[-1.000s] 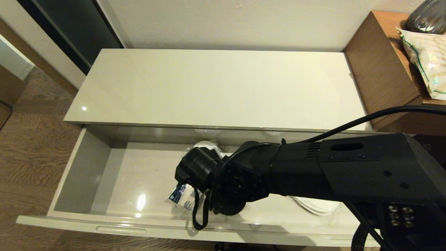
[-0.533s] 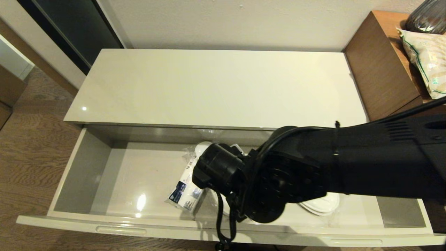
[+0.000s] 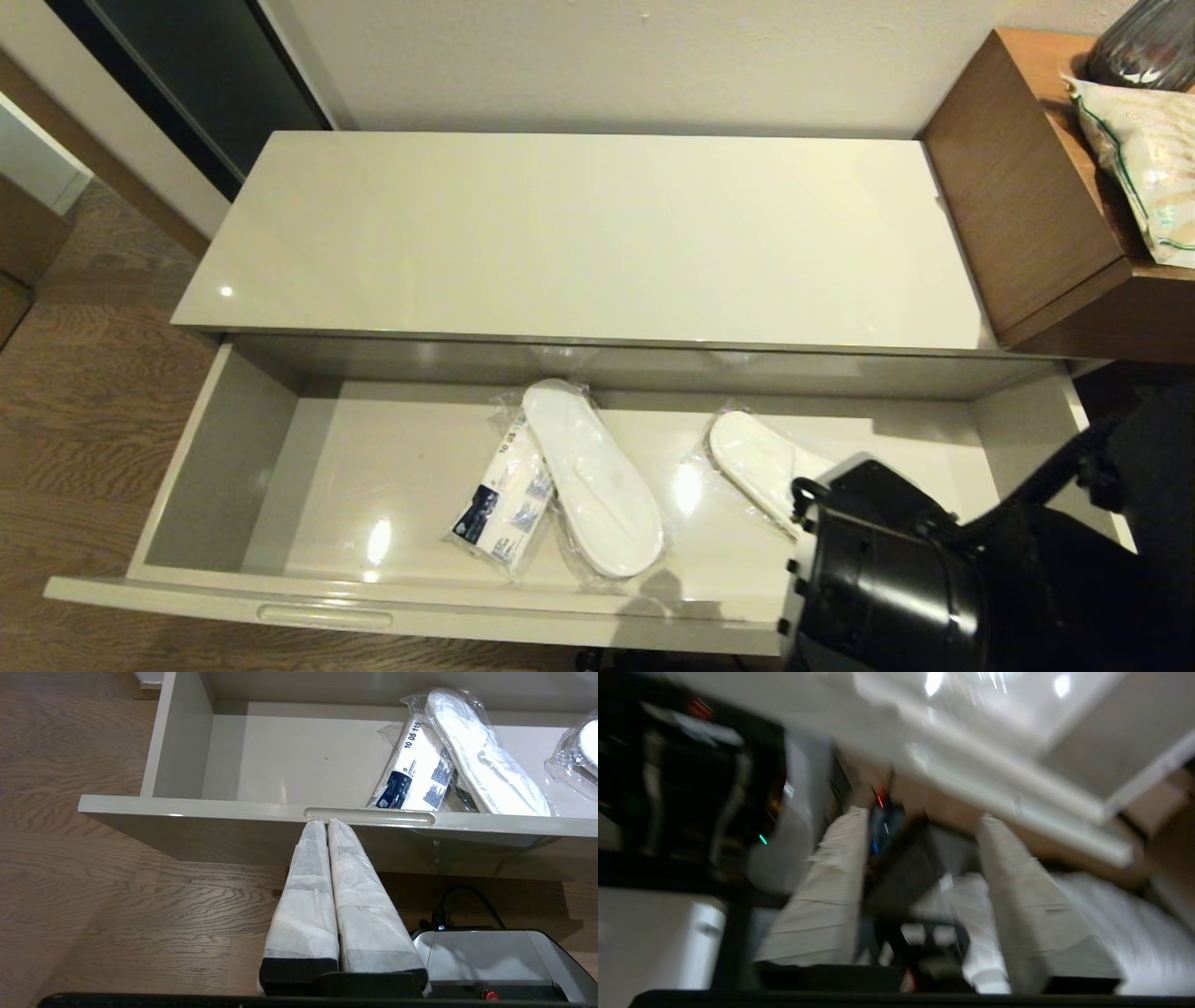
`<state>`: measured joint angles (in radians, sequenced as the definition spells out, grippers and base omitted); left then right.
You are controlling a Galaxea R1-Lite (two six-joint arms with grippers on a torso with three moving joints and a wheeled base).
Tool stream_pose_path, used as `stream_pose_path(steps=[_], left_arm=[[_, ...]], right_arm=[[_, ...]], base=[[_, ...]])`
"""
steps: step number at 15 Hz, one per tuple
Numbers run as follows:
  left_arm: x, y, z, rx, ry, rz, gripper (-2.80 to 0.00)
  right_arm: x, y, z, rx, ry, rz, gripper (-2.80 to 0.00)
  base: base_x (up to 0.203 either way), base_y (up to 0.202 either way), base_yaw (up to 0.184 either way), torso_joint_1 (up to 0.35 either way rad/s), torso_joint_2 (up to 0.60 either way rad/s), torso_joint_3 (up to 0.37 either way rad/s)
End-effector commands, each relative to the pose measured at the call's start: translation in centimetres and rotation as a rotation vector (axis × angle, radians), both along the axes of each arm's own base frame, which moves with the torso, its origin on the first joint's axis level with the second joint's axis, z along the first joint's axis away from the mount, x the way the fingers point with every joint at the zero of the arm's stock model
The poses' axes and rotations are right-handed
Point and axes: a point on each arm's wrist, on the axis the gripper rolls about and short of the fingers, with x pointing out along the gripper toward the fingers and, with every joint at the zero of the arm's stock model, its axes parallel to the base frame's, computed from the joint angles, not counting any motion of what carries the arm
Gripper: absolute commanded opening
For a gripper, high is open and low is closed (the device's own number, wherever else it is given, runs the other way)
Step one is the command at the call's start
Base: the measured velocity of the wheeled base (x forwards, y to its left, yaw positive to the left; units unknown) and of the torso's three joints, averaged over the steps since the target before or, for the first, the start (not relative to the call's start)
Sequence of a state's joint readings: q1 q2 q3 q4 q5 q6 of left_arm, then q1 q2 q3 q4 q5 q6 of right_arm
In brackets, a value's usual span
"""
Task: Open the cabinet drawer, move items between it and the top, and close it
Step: Close the drawer
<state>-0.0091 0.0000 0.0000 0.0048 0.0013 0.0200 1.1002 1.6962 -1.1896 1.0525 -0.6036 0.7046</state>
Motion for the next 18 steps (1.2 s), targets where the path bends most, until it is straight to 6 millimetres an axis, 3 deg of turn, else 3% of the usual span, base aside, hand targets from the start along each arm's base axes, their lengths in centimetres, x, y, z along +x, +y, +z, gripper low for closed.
stream_pose_path(steps=[1, 5, 10, 14, 18], left_arm=[[0.0, 0.0, 0.0, 0.000, 0.000, 0.000, -2.80], [0.0, 0.0, 0.0, 0.000, 0.001, 0.001, -2.80], [0.0, 0.0, 0.0, 0.000, 0.000, 0.000, -2.80], [0.0, 0.0, 0.0, 0.000, 0.000, 0.000, -2.80], [0.0, 0.0, 0.0, 0.000, 0.000, 0.000, -2.80]], right_arm=[[-1.2, -2.3, -0.7, -0.010, 0.008, -0.069, -2.80], [-2.3, -4.2, -4.7, -0.061, 0.036, -0.199, -2.80], [-0.2, -2.4, -8.4, -0.040, 0.027, -0.251, -2.80], [3.2, -1.2, -9.4, -0.009, -0.009, -0.317, -2.80], [4.6, -0.5, -9.9, 0.038, -0.026, -0.330, -2.80]], base=[[0.000, 0.000, 0.000, 0.000, 0.00, 0.000], [0.000, 0.000, 0.000, 0.000, 0.00, 0.000], [0.000, 0.000, 0.000, 0.000, 0.00, 0.000], [0.000, 0.000, 0.000, 0.000, 0.00, 0.000], [0.000, 0.000, 0.000, 0.000, 0.00, 0.000]])
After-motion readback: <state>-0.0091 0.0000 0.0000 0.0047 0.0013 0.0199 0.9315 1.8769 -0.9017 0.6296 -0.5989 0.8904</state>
